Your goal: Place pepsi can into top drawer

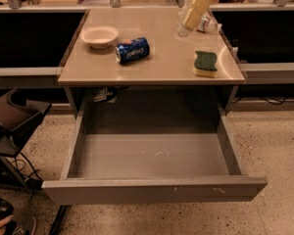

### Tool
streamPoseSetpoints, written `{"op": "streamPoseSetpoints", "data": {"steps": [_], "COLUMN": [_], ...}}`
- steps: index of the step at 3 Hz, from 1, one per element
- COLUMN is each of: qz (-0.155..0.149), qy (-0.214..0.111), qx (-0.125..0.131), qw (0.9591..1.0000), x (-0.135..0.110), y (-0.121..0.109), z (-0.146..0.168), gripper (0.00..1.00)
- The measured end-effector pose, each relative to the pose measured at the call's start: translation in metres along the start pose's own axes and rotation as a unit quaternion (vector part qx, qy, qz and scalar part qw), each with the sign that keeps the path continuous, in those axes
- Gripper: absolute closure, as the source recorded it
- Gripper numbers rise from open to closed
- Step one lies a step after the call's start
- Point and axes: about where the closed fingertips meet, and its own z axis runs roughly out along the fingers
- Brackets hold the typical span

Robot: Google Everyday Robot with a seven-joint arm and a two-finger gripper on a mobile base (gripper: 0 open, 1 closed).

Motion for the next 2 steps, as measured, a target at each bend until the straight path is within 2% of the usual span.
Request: {"op": "streamPoseSetpoints", "data": {"steps": [1,2], "qz": [0.062,0.124], "qy": [0.052,0.065], "qx": [0.003,0.063], "qw": [0.9967,0.9882], "x": [0.064,0.106], "y": [-0.021,-0.039], "z": [0.026,0.025], "gripper": [0.0,0.0]}}
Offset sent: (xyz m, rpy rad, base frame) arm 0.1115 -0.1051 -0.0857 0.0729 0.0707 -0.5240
